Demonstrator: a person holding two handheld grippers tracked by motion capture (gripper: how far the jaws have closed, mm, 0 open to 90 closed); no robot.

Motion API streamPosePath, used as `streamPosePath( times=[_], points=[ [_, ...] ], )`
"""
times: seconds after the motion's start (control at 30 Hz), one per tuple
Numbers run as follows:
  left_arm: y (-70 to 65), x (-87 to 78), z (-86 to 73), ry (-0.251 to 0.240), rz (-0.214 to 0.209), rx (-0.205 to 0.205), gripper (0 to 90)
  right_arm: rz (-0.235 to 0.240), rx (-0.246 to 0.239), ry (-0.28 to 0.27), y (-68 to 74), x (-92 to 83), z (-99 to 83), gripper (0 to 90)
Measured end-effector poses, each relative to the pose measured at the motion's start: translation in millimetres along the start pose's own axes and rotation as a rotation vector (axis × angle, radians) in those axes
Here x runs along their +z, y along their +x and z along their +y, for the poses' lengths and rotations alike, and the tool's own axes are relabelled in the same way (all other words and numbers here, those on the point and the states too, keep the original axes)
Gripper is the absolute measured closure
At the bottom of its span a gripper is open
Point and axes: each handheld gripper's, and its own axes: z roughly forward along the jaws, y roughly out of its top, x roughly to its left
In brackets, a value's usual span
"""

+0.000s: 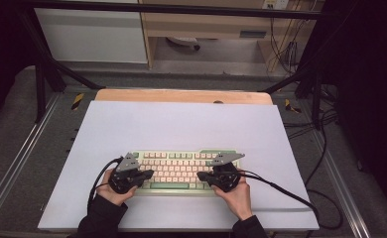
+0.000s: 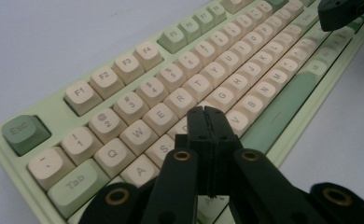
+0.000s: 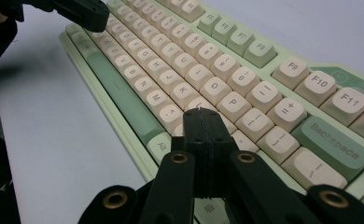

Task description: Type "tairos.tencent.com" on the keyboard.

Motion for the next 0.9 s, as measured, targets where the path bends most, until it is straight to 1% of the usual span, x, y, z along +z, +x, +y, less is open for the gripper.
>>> streamPosePath(
  times=[0.3,0.6,0.9],
  points=[
    [-8.1,12.4,3.5,0.02,-0.016,0.016,89.6,-0.001,0.001,-0.011,-2.3,-4.3,-2.8,90.0],
    [-7.9,15.9,0.9,0.034,-0.02,0.019,89.6,0.003,0.001,-0.012,-2.2,-3.6,-3.4,90.0],
    [-9.1,17.4,-0.5,0.034,-0.017,0.029,89.6,0.002,0.008,-0.013,-2.5,-4.2,-4.2,90.0]
  ],
)
